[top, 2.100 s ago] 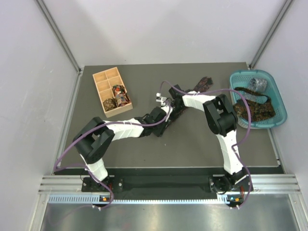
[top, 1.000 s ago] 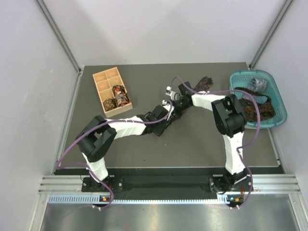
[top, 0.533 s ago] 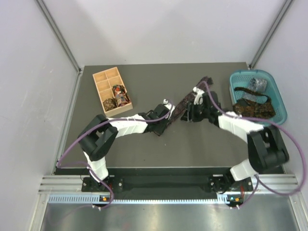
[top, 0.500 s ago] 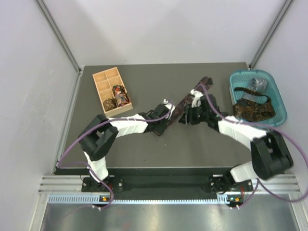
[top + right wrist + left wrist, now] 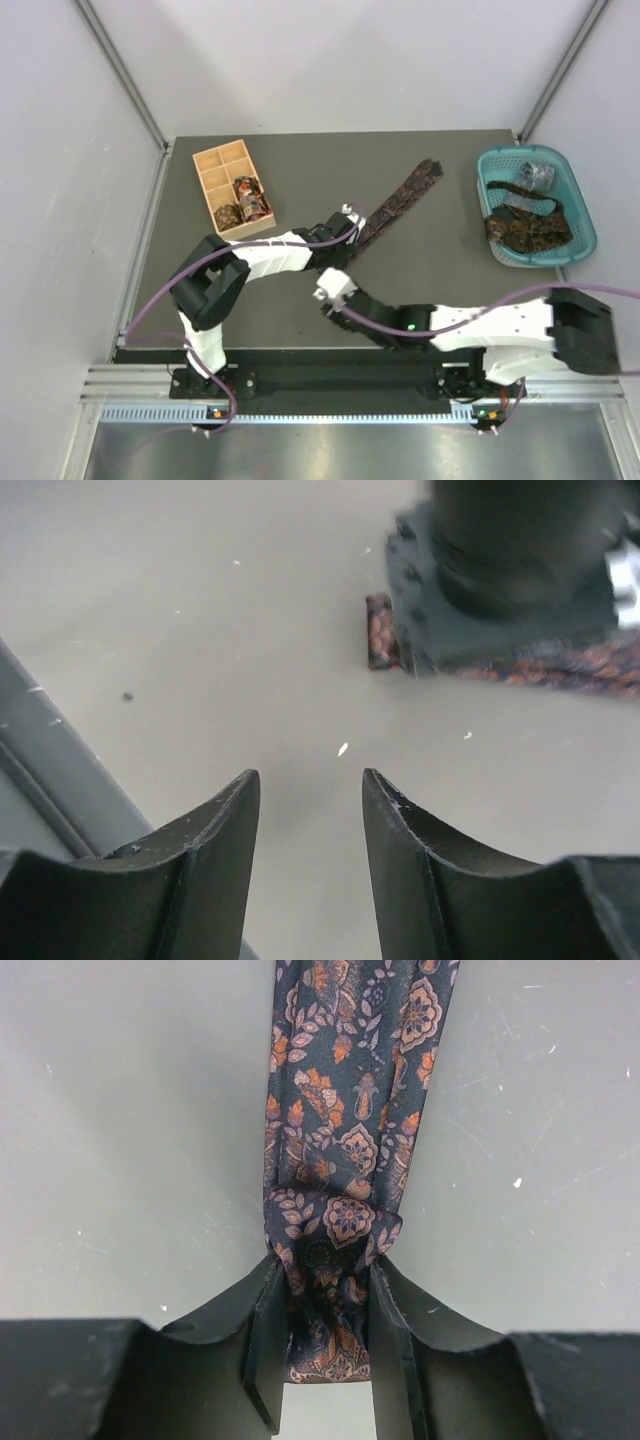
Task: Roll the ties
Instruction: Roll the tie
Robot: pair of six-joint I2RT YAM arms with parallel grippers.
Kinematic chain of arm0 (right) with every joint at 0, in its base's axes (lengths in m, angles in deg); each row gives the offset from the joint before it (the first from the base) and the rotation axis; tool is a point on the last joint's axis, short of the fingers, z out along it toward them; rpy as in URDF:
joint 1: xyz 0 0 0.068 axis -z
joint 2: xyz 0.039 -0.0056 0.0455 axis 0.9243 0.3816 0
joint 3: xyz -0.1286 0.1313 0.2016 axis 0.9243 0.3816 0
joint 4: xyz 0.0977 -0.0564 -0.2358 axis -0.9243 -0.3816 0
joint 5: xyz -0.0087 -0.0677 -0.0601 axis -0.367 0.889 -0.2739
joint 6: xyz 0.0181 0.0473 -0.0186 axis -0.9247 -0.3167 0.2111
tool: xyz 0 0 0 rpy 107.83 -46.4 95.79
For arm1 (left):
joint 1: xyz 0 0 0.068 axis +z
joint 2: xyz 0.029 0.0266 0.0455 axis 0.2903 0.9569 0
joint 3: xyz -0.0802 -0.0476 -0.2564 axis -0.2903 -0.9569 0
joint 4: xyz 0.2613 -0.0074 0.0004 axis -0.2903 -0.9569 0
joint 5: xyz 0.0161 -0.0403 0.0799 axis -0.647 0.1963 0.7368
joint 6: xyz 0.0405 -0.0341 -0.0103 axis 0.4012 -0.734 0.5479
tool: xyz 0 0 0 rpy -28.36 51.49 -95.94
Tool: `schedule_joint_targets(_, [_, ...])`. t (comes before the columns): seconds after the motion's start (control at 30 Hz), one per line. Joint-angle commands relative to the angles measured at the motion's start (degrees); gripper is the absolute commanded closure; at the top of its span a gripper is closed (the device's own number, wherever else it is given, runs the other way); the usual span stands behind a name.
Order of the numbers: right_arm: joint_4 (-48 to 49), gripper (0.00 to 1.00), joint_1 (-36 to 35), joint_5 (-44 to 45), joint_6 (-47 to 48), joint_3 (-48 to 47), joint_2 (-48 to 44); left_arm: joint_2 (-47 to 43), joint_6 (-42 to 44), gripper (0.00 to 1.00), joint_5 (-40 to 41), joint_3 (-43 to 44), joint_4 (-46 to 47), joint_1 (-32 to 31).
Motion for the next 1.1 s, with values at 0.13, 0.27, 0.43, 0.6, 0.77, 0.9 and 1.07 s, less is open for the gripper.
schedule_joint_targets(0.13, [-15.0, 0.54, -10.6, 27.2, 5.2, -24.8, 26.3, 6.9, -2.8, 0.8, -4.5, -0.1, -8.1, 0.5])
schedule_joint_targets(0.27, [-24.0, 0.52, -9.9, 33.3, 4.6, -35.5, 39.1, 7.6, -3.1, 0.79, -6.9, 0.4, -10.8, 0.7])
schedule_joint_targets(0.43, [-41.4, 0.51, -4.1, 37.4, -2.1, -51.9, 55.1, 11.5, -3.1, 0.81, -7.3, 4.2, -16.1, 0.9])
schedule_joint_targets(0.6, [-39.6, 0.51, -0.5, 37.7, -0.3, -53.5, 58.7, 14.7, -3.6, 0.8, -7.9, 7.3, -18.7, 1.2])
schedule_joint_targets(0.77, [-33.3, 0.51, 2.1, 36.8, 4.2, -51.3, 58.5, 17.5, -3.5, 0.8, -10.0, 12.4, -24.1, 1.3])
schedule_joint_targets(0.9, [-29.5, 0.51, 3.3, 35.1, 9.4, -49.9, 59.0, 19.5, -3.2, 0.8, -10.3, 15.5, -28.1, 1.3])
schedule_joint_targets(1.07, [-28.9, 0.53, 4.7, 33.1, 10.7, -49.9, 60.0, 21.4, -2.9, 0.8, -10.5, 18.8, -31.6, 1.3])
